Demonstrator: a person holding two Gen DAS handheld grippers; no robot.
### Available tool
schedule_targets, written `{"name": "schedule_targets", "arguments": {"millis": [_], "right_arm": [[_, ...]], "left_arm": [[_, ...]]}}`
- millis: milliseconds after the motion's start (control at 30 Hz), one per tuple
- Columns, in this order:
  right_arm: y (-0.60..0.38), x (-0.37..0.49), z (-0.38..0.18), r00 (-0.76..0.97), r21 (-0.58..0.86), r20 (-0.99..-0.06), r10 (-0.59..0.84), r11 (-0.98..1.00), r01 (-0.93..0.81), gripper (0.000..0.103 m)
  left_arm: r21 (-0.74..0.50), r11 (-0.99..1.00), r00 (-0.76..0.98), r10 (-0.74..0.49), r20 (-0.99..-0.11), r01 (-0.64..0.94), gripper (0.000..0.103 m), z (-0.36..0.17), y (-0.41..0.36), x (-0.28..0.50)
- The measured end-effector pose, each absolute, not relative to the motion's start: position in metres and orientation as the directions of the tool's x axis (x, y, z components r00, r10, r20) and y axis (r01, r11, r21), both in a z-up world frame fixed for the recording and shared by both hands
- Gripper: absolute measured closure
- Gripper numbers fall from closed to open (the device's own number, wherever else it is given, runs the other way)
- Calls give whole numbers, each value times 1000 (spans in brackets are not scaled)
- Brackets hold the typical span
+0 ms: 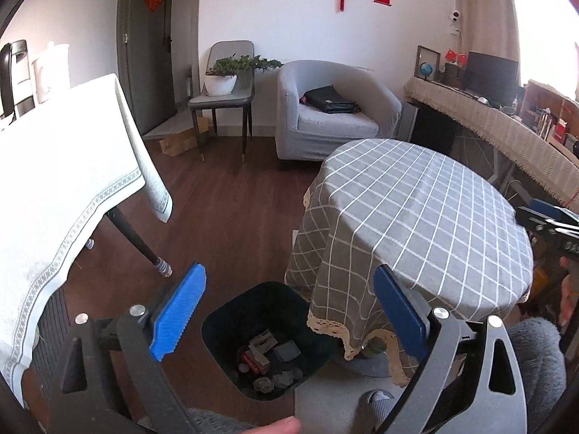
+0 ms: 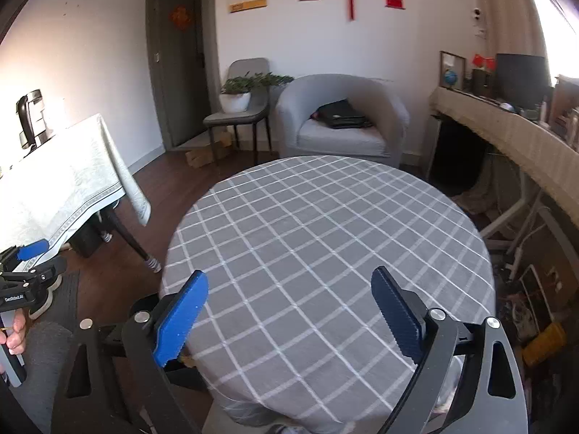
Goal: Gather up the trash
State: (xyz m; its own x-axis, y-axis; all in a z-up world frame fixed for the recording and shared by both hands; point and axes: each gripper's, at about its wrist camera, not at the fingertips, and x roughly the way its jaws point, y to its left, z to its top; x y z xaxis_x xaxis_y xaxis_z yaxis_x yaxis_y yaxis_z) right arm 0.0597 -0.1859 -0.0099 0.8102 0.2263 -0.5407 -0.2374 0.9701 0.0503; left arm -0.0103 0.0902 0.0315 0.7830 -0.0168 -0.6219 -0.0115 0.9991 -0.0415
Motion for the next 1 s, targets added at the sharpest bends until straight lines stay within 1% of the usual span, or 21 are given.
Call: {"name": "schedule_targets", "arguments": {"millis": [33, 100, 233, 367, 467, 567, 1000], "right_arm": [[-193, 56, -12, 816, 53, -534, 220, 972, -227, 6], [-205, 49, -17, 824, 57, -526, 210, 976, -212, 4], [-227, 39, -27, 831, 72, -518, 202, 978, -193, 4], [-243, 28, -32, 845, 90, -493, 207, 978, -188, 4], [-245, 24, -31, 851, 82, -480, 212, 977, -197, 4], [-245, 18, -31, 861, 63, -464, 210, 977, -204, 4], [-250, 17, -31, 855, 91, -459, 242, 970, -225, 4]], "left_arm": [[-39, 999, 782, -12, -623, -15, 7, 26, 90, -10], [-24, 999, 782, 5, -623, -25, 7, 20, 87, -9], [-1, 1000, 792, 24, -609, -31, 7, 9, 82, -10], [-28, 1000, 805, -14, -593, -3, 7, 2, 79, -11], [-42, 999, 809, -41, -586, 20, 7, 1, 74, -9], [-30, 999, 805, -50, -592, 39, 7, -4, 69, -6], [-47, 999, 796, -23, -604, -7, 5, -9, 72, -3]]}}
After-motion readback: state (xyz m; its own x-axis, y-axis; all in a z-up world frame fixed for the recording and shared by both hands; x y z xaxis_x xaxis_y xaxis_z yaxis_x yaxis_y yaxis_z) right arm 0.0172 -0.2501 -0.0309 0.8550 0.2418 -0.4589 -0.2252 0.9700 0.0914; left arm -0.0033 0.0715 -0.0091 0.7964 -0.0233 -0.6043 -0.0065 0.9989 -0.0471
